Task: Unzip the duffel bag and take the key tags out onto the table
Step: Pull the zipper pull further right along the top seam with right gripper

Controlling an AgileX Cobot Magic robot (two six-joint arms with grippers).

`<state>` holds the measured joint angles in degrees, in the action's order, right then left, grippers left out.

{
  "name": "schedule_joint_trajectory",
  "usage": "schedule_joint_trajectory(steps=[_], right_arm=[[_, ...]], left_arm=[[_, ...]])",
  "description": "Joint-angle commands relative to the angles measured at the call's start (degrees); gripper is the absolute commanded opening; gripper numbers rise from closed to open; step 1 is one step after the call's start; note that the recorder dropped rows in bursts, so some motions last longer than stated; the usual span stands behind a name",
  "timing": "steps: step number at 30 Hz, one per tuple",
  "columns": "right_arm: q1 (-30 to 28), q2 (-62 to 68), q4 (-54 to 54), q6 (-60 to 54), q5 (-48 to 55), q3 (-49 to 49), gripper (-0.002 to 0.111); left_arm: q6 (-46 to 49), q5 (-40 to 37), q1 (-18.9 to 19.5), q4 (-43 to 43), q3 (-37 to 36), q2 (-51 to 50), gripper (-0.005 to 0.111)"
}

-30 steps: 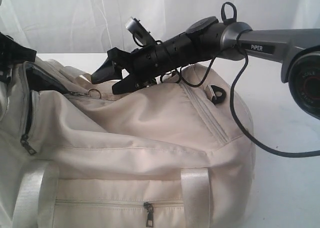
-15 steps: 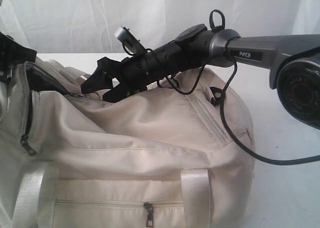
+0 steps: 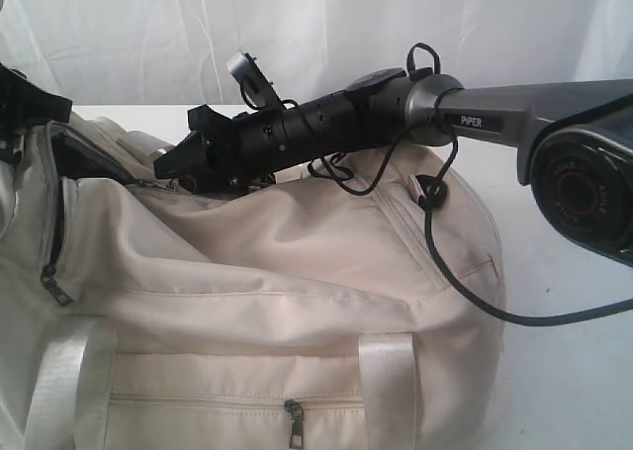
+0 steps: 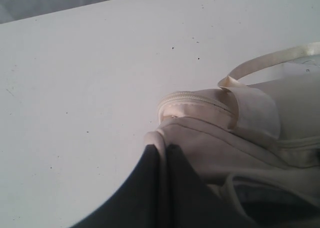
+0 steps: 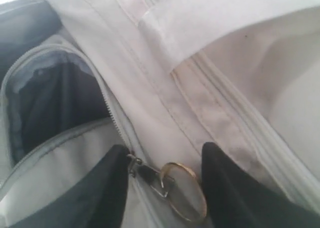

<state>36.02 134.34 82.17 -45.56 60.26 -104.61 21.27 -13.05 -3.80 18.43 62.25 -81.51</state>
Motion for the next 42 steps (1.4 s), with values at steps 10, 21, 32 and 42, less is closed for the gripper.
schedule_joint_trajectory(steps=[10,21,32,42], right_arm=[[-1.14,-0.9,-2.25,-4.35,1.72,0.05,0.002],[-6.82,-3.36,-1.85,-4.26,1.25,0.05,0.0],[-14.51,-5.84,-1.85,-2.36,4.51,0.05,0.0],[-25.06,-7.91,-2.34,-1.71,9.7,0.05,0.0]], left_arm=[[-0.02,3.6,0.38,0.43,0.4,0.89,0.0],[0.58,3.49,0.38,0.43,0.4,0.89,0.0],[0.52,4.35,0.38,0.43,0.4,0.89,0.0],[0.52,3.86,0.38,0.43,0.4,0.89,0.0]])
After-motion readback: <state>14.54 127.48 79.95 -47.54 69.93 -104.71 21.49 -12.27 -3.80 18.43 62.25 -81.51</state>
